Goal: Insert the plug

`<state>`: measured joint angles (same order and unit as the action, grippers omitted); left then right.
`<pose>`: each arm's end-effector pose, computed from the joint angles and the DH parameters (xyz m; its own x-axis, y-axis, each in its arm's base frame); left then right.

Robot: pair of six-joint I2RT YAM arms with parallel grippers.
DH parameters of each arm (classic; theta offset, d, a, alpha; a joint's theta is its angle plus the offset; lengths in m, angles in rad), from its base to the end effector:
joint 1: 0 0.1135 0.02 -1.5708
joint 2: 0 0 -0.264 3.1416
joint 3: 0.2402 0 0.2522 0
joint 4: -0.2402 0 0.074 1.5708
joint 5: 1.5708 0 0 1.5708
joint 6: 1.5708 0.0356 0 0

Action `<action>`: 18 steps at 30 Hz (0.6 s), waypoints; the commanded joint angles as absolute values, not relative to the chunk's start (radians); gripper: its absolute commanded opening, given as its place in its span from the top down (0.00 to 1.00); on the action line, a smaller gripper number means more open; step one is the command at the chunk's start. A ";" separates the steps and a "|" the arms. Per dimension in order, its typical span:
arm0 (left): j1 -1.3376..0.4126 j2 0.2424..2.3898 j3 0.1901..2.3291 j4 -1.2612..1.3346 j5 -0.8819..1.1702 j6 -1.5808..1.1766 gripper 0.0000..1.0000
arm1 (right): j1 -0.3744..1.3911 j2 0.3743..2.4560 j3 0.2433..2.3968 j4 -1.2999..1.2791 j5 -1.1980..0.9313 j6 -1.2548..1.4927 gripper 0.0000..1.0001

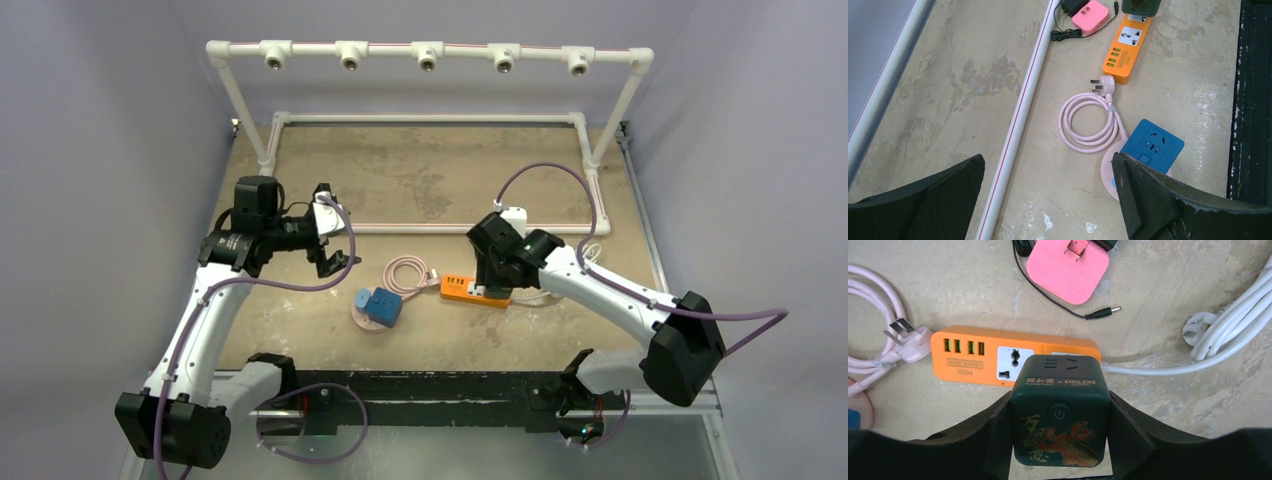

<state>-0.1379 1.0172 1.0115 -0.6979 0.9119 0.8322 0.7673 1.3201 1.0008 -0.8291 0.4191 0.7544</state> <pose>0.1938 -0.0553 0.3347 0.0724 0.4470 -0.8916 0.9325 0.2867 0.2194 0.1897 0.1628 0.2522 -0.8304 0.0682 -0.5529 0.0751 0.9971 0.0103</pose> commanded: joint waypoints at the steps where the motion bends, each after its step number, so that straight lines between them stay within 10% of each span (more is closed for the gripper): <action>1: -0.137 1.023 1.038 -0.719 0.943 0.868 0.02 | 0.769 1.302 0.982 -0.807 0.470 0.795 1.00; 18: -0.137 1.023 1.032 -0.717 0.947 0.871 0.02 | 0.770 1.294 0.948 -0.782 0.456 0.814 1.00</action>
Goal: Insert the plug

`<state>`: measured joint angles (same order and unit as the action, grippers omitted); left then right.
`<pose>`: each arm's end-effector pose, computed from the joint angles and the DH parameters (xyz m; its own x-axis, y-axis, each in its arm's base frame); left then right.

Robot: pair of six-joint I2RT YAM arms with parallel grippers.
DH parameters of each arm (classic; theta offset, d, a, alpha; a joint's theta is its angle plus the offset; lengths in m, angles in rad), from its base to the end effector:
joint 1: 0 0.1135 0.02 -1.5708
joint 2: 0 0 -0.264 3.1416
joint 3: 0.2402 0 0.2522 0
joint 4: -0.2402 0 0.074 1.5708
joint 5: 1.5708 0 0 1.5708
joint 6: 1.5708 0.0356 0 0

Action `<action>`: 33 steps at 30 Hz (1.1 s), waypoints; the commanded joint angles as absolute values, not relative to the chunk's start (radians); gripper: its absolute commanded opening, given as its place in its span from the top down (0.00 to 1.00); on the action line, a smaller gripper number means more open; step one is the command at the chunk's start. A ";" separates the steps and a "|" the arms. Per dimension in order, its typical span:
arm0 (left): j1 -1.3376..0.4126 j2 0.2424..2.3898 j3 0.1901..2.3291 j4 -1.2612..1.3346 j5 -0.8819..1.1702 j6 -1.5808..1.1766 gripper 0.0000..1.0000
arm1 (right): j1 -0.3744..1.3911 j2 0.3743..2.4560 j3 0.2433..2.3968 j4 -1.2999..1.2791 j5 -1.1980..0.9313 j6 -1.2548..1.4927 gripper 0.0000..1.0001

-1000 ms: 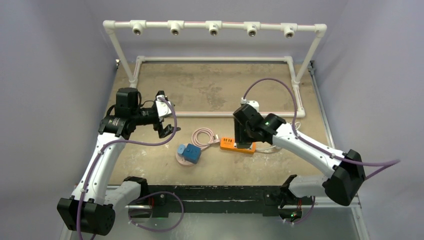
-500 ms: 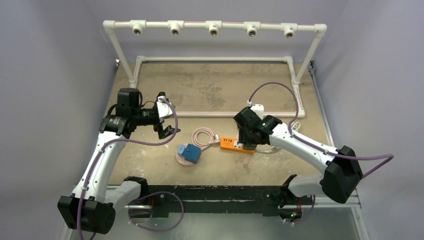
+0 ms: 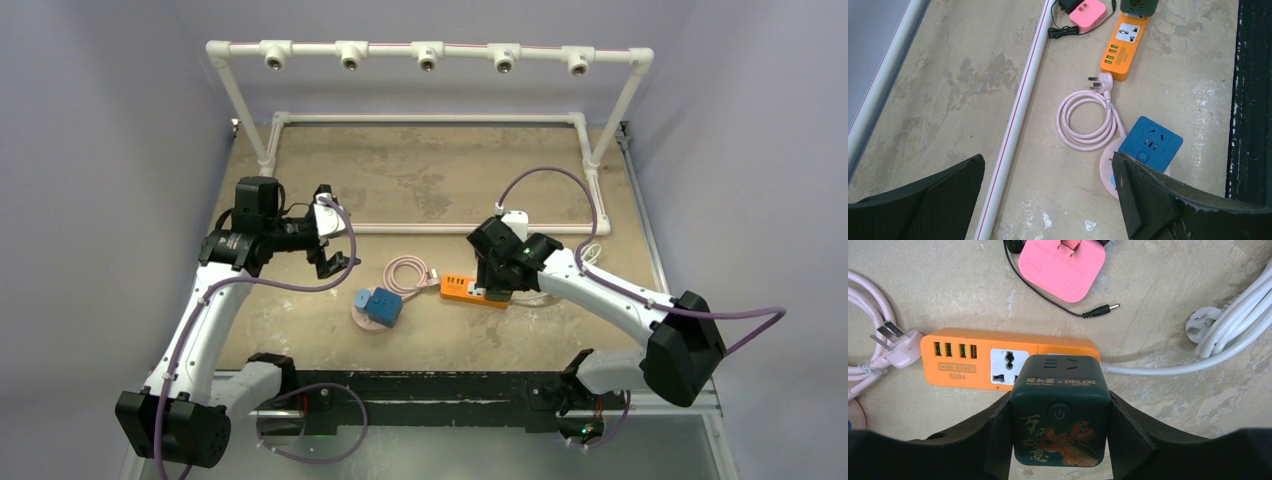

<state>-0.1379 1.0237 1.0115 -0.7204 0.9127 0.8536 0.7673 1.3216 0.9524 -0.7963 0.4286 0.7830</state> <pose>0.1938 -0.0553 0.3319 0.0670 0.4561 -0.8874 0.9374 0.2757 0.2125 0.1880 0.1608 0.2391 -0.8310 0.0899 -0.5489 0.1027 0.9947 0.0074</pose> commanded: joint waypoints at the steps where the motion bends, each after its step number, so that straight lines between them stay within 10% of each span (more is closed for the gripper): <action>1: -0.137 1.023 1.031 -0.718 0.948 0.871 0.02 | 0.770 1.292 0.948 -0.786 0.460 0.816 1.00; 33: -0.137 1.024 1.036 -0.712 0.954 0.864 0.02 | 0.770 1.330 0.836 -0.720 0.430 0.861 1.00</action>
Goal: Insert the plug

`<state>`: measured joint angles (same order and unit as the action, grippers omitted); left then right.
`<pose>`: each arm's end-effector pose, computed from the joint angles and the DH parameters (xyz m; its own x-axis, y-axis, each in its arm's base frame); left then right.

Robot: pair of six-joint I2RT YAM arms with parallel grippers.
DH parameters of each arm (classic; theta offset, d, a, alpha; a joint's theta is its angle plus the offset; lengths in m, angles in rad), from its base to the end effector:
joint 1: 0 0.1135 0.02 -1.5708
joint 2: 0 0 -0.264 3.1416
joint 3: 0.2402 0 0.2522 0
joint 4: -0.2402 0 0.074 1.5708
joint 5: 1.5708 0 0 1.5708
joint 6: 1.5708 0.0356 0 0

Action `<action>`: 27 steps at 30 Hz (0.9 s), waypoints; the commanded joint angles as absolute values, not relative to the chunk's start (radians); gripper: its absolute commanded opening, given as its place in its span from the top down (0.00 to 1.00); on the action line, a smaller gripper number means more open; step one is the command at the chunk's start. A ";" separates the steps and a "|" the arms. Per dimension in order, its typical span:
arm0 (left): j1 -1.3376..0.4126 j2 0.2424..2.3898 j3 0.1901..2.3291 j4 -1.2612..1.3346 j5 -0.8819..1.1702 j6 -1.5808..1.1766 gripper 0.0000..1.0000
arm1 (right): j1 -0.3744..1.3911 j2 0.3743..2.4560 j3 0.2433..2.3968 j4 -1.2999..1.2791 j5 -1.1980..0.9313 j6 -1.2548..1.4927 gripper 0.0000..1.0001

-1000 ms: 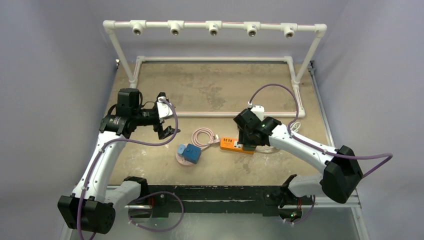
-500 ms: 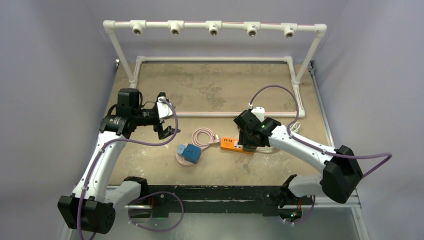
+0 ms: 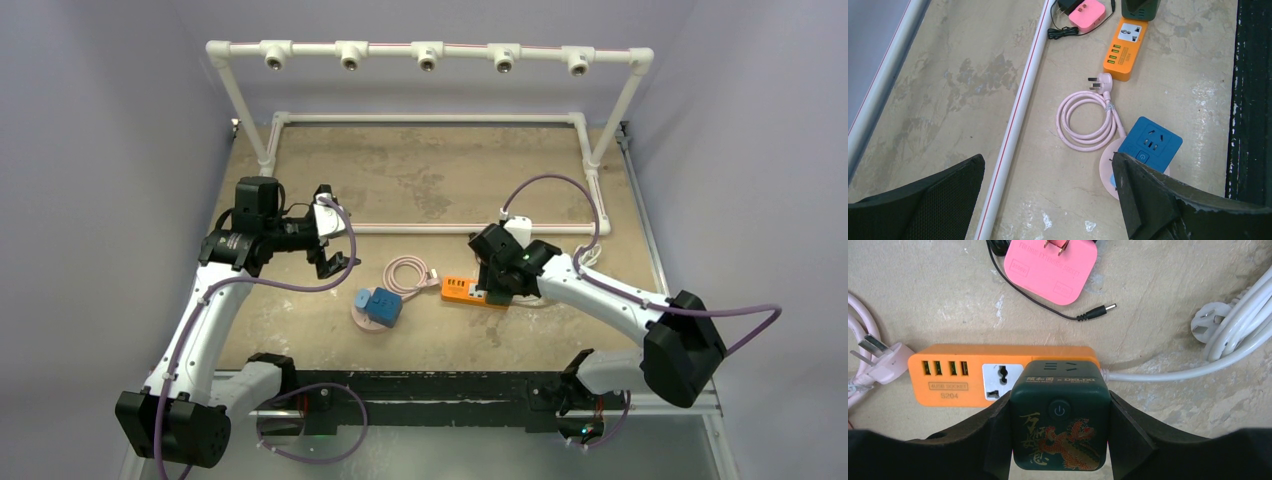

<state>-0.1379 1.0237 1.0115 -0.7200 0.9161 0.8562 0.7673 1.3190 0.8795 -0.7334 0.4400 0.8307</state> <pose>0.1937 -0.0554 0.3320 0.0707 0.4545 -0.8879 0.9379 0.2727 0.2143 0.1851 0.1575 0.2213 -0.8235 0.1339 -0.5512 0.1465 0.9890 0.0213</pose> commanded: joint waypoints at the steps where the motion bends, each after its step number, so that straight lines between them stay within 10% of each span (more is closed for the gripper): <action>1: -0.137 1.025 1.038 -0.711 0.954 0.864 0.02 | 0.769 1.335 0.833 -0.716 0.423 0.861 1.00; 27: -0.137 1.046 1.072 -0.693 0.955 0.855 0.02 | 0.816 1.365 0.753 -0.679 0.209 0.813 0.99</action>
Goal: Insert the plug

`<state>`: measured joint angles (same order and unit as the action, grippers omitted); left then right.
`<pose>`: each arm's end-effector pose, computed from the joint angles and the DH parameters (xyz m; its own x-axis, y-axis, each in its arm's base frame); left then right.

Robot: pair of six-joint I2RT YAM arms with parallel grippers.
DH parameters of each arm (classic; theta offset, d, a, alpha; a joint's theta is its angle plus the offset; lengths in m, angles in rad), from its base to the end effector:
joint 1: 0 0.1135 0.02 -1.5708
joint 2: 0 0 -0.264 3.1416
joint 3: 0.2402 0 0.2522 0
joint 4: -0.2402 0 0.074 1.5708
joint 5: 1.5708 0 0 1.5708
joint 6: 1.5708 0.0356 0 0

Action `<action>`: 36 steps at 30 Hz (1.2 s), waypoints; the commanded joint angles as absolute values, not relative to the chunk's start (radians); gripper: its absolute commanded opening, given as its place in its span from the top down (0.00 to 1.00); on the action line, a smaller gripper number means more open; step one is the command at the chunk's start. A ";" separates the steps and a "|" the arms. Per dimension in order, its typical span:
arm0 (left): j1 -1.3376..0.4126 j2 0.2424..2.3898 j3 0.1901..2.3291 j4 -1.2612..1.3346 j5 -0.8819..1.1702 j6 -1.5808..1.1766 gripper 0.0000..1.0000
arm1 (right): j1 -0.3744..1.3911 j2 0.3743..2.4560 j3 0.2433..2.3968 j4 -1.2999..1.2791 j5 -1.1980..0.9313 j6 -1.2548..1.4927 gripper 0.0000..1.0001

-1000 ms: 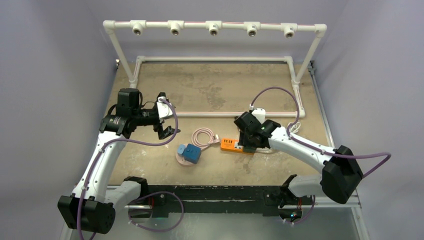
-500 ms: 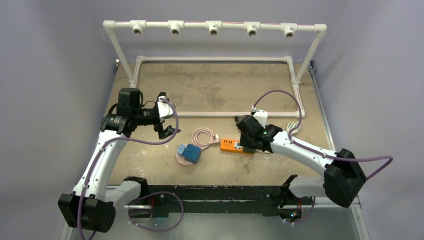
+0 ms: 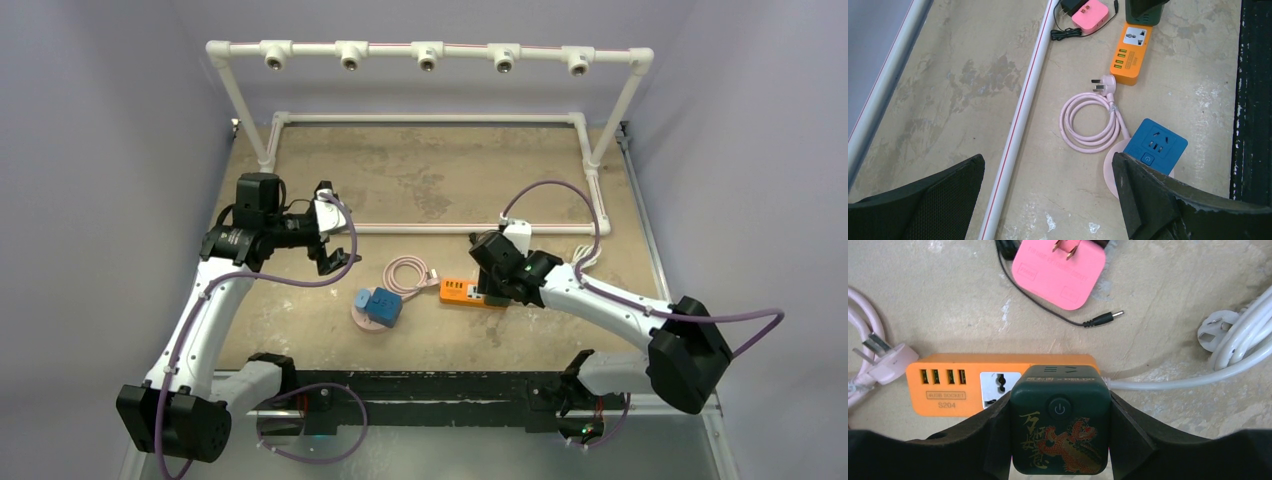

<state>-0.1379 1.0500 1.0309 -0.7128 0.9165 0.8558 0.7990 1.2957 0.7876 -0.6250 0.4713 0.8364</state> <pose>0.2000 -0.0563 0.3339 0.0707 0.4541 -0.8881 0.9380 0.2726 0.2141 0.1764 0.1581 0.2051 -0.7976 0.1286 -0.5893 0.1309 0.9906 0.0390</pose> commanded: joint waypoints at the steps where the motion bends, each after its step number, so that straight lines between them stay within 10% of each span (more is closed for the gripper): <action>1: -0.137 1.046 1.072 -0.693 0.958 0.852 0.02 | 0.816 1.369 0.758 -0.682 0.189 0.800 1.00; 14: -0.137 1.025 1.071 -0.687 0.975 0.842 0.01 | 0.864 1.262 0.773 -0.814 0.135 0.830 0.97; 16: -0.137 1.025 1.069 -0.685 0.978 0.842 0.01 | 0.864 1.270 0.787 -0.824 0.140 0.826 0.89; 24: -0.137 1.022 1.069 -0.682 0.972 0.842 0.01 | 0.832 1.313 0.949 -0.869 0.190 0.760 0.02; 36: -0.137 1.029 1.079 -0.679 0.978 0.818 0.01 | 0.543 1.278 1.143 -0.793 0.254 0.589 0.01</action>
